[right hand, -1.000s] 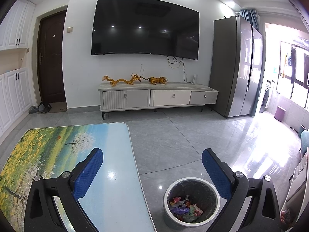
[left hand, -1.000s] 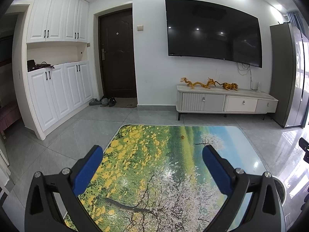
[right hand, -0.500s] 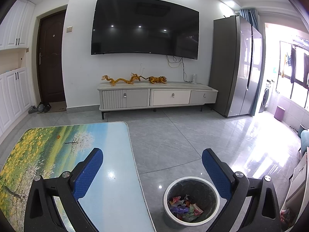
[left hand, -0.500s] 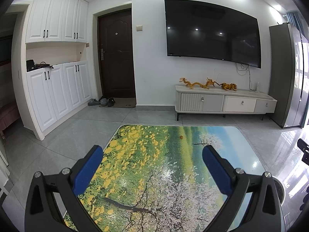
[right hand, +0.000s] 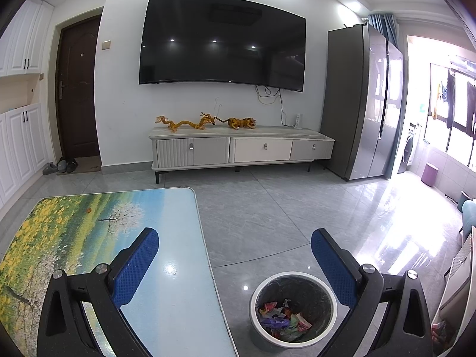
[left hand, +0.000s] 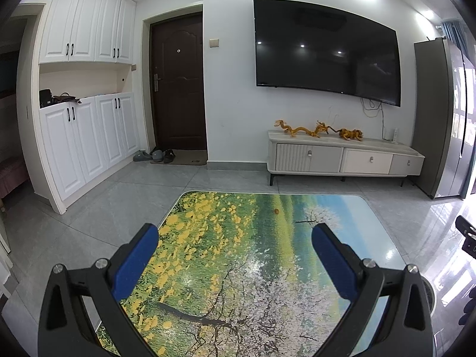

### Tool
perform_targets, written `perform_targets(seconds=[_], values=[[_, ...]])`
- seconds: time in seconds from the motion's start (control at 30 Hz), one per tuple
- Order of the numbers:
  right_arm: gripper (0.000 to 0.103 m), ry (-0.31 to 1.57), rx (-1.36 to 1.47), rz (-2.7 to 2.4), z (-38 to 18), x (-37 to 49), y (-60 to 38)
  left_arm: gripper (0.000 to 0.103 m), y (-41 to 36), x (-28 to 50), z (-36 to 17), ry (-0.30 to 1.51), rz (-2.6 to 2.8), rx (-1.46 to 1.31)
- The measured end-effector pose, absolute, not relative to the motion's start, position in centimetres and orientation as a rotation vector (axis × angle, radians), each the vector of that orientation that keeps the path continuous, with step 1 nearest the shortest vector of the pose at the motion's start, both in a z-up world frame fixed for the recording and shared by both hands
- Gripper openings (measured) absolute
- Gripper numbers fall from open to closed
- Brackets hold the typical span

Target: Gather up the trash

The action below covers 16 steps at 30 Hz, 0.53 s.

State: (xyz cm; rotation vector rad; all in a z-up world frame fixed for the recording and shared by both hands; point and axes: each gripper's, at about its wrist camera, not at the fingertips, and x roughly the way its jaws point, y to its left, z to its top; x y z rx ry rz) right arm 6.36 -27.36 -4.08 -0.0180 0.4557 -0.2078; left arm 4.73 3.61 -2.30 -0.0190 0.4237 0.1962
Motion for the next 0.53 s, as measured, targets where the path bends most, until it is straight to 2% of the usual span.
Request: perform_targets(seconds=[0.53], values=[[0.103,0.451,-0.025,-0.217,-3.95,5.8,-27.75,0.103,3.93,4.67,-2.15,0.422,0.189,-0.041]])
